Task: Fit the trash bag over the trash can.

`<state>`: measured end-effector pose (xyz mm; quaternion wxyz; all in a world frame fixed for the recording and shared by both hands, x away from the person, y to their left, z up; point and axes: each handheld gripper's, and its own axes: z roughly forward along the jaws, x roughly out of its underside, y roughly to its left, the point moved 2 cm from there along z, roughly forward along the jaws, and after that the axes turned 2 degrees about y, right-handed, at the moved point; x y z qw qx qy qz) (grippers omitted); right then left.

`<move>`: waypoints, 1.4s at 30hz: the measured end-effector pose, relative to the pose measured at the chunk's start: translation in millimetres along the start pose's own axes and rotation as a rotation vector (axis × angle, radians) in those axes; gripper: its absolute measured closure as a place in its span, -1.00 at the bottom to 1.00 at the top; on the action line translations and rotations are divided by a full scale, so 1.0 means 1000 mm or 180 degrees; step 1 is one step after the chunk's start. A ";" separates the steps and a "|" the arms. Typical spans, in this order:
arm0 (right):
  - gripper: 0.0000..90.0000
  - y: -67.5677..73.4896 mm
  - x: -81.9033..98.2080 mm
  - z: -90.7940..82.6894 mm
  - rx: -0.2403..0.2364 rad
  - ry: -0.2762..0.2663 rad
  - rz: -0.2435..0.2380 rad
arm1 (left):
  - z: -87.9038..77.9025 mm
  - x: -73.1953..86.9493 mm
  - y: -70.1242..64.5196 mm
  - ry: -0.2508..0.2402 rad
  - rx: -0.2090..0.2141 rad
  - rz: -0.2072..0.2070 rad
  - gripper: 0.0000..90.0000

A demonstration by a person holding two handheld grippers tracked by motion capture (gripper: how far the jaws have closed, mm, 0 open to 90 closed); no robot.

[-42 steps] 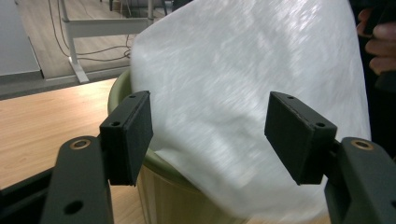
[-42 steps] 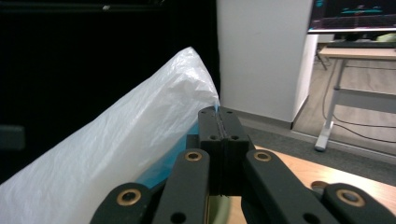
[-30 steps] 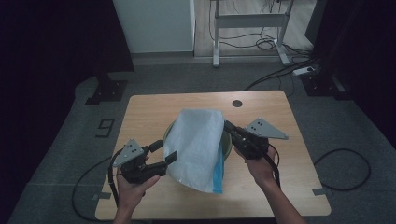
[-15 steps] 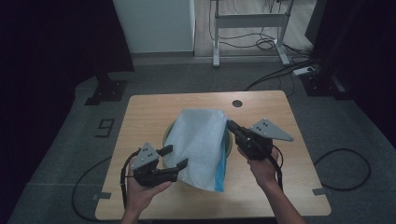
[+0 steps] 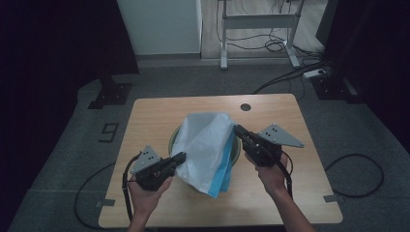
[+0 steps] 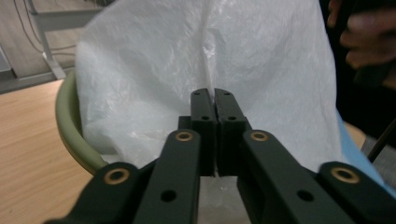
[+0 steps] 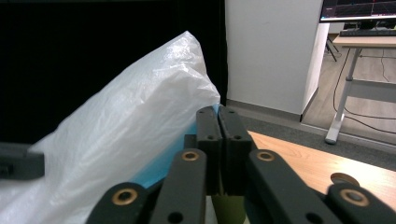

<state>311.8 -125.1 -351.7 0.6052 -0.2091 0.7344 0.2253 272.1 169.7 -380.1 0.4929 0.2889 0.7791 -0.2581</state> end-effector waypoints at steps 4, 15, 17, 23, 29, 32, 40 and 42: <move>0.52 0.000 0.001 -0.003 -0.0020 -0.0073 0.0019 | -0.006 0.000 0.009 -0.0214 -0.0045 -0.0152 1.00; 0.11 0.005 0.029 -0.037 0.0007 -0.0160 0.0052 | -0.009 0.003 0.019 -0.0340 -0.0056 -0.0360 1.00; 0.13 0.005 0.036 -0.041 -0.0025 -0.0153 0.0077 | -0.008 0.003 0.019 -0.0346 -0.0065 -0.0374 1.00; 0.30 0.009 0.046 -0.045 -0.0218 -0.0135 0.0110 | -0.006 0.002 0.018 -0.0334 -0.0067 -0.0378 1.00; 0.43 0.008 0.047 -0.034 -0.0324 -0.0084 0.0215 | -0.006 0.003 0.020 -0.0331 -0.0076 -0.0394 1.00; 0.49 0.006 0.047 -0.029 -0.0327 -0.0082 0.0244 | -0.006 0.004 0.021 -0.0334 -0.0079 -0.0405 1.00; 0.60 0.006 0.046 -0.021 -0.0388 -0.0095 0.0348 | -0.008 0.004 0.023 -0.0356 -0.0095 -0.0431 1.00; 0.60 0.005 0.048 -0.021 -0.0386 -0.0093 0.0354 | -0.008 0.004 0.024 -0.0359 -0.0099 -0.0438 1.00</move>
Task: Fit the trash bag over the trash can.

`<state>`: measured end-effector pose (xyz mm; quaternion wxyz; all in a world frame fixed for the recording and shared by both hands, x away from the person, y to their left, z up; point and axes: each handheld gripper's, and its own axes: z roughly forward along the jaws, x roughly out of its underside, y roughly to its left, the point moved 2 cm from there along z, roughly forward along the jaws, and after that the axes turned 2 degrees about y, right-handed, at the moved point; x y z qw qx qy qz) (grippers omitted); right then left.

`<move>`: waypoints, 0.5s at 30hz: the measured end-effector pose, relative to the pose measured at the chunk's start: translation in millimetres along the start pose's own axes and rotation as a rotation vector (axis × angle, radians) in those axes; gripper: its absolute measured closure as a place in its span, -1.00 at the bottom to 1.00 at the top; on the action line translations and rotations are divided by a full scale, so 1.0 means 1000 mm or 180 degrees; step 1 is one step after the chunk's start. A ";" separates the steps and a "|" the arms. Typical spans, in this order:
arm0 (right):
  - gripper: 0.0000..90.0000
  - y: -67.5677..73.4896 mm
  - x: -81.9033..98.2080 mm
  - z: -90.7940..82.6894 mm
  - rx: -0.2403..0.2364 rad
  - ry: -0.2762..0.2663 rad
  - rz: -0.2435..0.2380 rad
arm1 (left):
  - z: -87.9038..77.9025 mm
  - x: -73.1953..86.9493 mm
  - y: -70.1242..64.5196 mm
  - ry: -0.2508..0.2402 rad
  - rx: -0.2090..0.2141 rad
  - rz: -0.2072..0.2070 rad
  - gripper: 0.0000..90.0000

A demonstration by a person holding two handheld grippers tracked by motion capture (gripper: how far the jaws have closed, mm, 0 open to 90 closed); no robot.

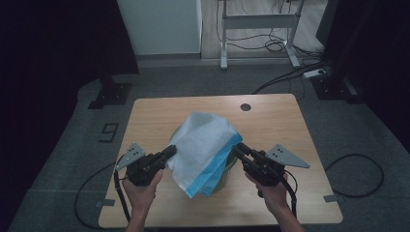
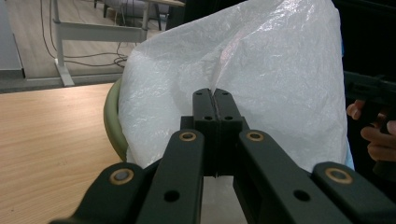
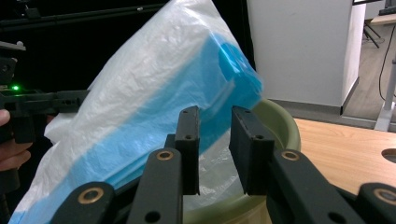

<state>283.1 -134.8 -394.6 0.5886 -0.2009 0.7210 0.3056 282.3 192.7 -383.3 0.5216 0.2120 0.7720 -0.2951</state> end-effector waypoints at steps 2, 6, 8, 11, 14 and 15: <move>0.60 -0.001 0.002 0.000 -0.0009 0.0005 -0.0002 | 0.000 0.000 0.000 0.0003 -0.0001 0.0001 1.00; 0.61 -0.001 0.002 -0.001 -0.0013 0.0002 -0.0004 | 0.001 0.001 0.001 0.0001 0.0013 -0.0026 1.00; 0.61 -0.001 0.001 -0.001 -0.0034 -0.0007 0.0007 | 0.001 0.001 0.001 0.0009 0.0013 -0.0023 1.00; 0.61 0.000 -0.004 0.000 -0.0062 -0.0031 -0.0004 | 0.002 0.001 0.001 0.0019 0.0019 -0.0026 1.00; 0.61 0.001 -0.007 0.001 -0.0081 -0.0050 -0.0020 | 0.003 0.001 0.001 0.0027 0.0024 -0.0029 1.00; 0.61 0.002 -0.008 0.001 -0.0092 -0.0053 -0.0029 | 0.003 0.001 0.001 0.0028 0.0025 -0.0026 1.00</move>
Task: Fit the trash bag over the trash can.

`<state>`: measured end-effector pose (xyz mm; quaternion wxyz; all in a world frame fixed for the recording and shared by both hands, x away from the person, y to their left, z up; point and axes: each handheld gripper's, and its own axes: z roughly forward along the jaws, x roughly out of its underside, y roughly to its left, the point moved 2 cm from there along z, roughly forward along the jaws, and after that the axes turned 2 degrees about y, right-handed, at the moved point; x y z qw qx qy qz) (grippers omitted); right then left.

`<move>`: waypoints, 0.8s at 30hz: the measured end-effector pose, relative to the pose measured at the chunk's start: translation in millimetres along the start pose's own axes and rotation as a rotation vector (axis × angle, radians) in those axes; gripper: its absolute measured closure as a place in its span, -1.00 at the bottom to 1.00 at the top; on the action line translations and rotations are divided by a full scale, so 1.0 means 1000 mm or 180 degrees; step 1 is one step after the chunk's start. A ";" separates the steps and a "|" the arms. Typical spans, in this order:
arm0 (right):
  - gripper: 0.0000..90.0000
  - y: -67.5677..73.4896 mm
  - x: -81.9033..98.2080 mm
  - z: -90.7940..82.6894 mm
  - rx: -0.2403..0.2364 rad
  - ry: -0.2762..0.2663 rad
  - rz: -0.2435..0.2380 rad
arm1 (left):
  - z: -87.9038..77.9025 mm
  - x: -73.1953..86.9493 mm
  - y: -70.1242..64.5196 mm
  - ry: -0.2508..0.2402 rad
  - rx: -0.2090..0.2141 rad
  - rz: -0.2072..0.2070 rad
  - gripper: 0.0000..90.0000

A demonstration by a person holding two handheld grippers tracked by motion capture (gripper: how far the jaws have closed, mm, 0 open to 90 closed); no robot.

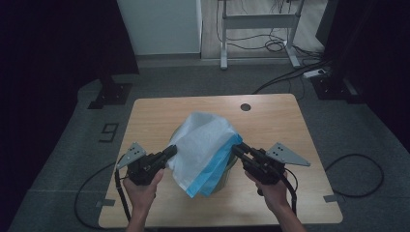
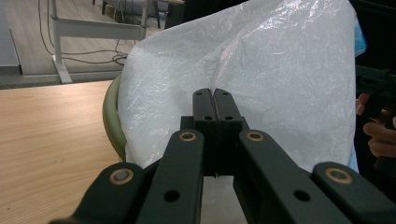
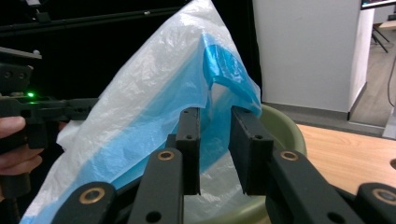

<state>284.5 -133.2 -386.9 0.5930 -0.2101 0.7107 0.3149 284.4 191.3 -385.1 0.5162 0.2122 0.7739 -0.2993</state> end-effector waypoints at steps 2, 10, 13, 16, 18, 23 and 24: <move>0.62 0.001 -0.001 0.001 -0.0001 -0.0013 -0.0015 | -0.001 0.000 0.000 -0.0001 0.0001 0.0004 1.00; 0.98 0.001 -0.005 0.003 -0.0051 -0.0060 -0.0086 | -0.001 0.000 0.003 -0.0019 0.0014 -0.0031 1.00; 0.98 0.001 -0.005 0.003 -0.0043 -0.0049 -0.0101 | -0.002 0.000 0.004 -0.0041 0.0019 -0.0045 1.00; 0.99 -0.005 -0.003 0.002 0.0050 0.0029 -0.0048 | -0.003 -0.002 0.006 -0.0094 0.0021 -0.0080 1.00; 0.99 -0.011 -0.002 0.001 0.0101 0.0065 -0.0008 | -0.004 -0.004 0.007 -0.0135 0.0047 -0.0108 1.00; 0.99 -0.017 -0.002 -0.003 0.0186 0.0127 0.0006 | -0.005 -0.009 0.009 -0.0191 0.0046 -0.0115 1.00; 0.99 -0.018 -0.002 -0.004 0.0204 0.0132 0.0012 | -0.005 -0.011 0.010 -0.0220 0.0043 -0.0127 1.00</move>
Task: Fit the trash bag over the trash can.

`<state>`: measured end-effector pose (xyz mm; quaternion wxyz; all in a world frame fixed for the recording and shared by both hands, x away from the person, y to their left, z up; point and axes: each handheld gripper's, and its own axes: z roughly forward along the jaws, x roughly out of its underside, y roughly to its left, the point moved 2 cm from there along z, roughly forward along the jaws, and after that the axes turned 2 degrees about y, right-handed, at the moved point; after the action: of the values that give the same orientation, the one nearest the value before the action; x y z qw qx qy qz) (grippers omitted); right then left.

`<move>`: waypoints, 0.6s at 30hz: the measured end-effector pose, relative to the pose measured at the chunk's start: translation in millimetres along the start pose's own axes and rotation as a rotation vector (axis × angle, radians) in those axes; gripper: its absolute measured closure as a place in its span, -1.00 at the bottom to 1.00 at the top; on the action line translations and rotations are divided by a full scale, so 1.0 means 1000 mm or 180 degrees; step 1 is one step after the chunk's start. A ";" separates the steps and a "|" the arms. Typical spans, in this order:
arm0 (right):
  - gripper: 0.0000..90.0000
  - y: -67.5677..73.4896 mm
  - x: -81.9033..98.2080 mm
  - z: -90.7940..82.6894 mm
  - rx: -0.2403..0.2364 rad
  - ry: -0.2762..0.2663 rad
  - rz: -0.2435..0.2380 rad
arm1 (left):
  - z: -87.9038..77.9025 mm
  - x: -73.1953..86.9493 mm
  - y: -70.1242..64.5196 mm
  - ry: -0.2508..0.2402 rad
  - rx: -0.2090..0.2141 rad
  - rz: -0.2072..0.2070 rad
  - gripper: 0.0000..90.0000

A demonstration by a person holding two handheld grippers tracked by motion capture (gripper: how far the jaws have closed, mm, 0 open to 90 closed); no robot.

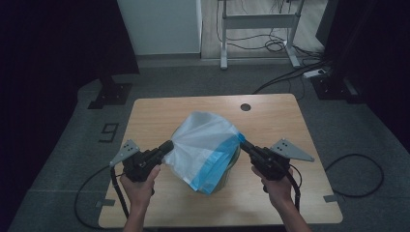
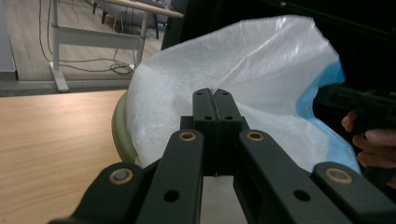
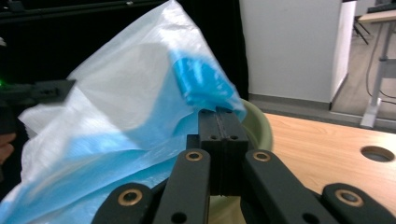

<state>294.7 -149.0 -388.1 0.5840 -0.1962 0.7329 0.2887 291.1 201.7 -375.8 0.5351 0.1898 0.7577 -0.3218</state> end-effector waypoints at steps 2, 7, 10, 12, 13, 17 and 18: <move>0.99 -0.005 -0.002 -0.003 0.0044 0.0032 0.0010 | -0.001 -0.004 0.002 -0.0040 -0.0010 -0.0022 1.00; 0.99 -0.012 -0.004 -0.009 0.0092 0.0034 0.0024 | -0.004 -0.009 0.006 -0.0098 -0.0032 -0.0048 1.00; 0.99 -0.018 -0.005 -0.017 0.0128 0.0015 0.0020 | -0.007 -0.007 0.008 -0.0106 -0.0024 -0.0074 1.00; 0.99 -0.021 -0.005 -0.021 0.0169 -0.0001 0.0012 | -0.008 -0.005 0.008 -0.0116 -0.0034 -0.0075 1.00; 0.99 -0.022 -0.005 -0.022 0.0184 -0.0008 0.0016 | -0.010 -0.004 0.008 -0.0117 -0.0007 -0.0087 1.00; 0.99 -0.025 -0.007 -0.027 0.0171 -0.0036 0.0016 | -0.013 -0.003 0.004 -0.0108 0.0076 -0.0043 0.94; 0.99 -0.025 -0.007 -0.027 0.0149 -0.0039 0.0020 | -0.013 -0.003 0.002 -0.0108 0.0079 -0.0019 0.94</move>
<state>291.9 -185.5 -381.8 0.5919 -0.1784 0.7365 0.2745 284.4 212.0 -370.7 0.5445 0.1887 0.7450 -0.3359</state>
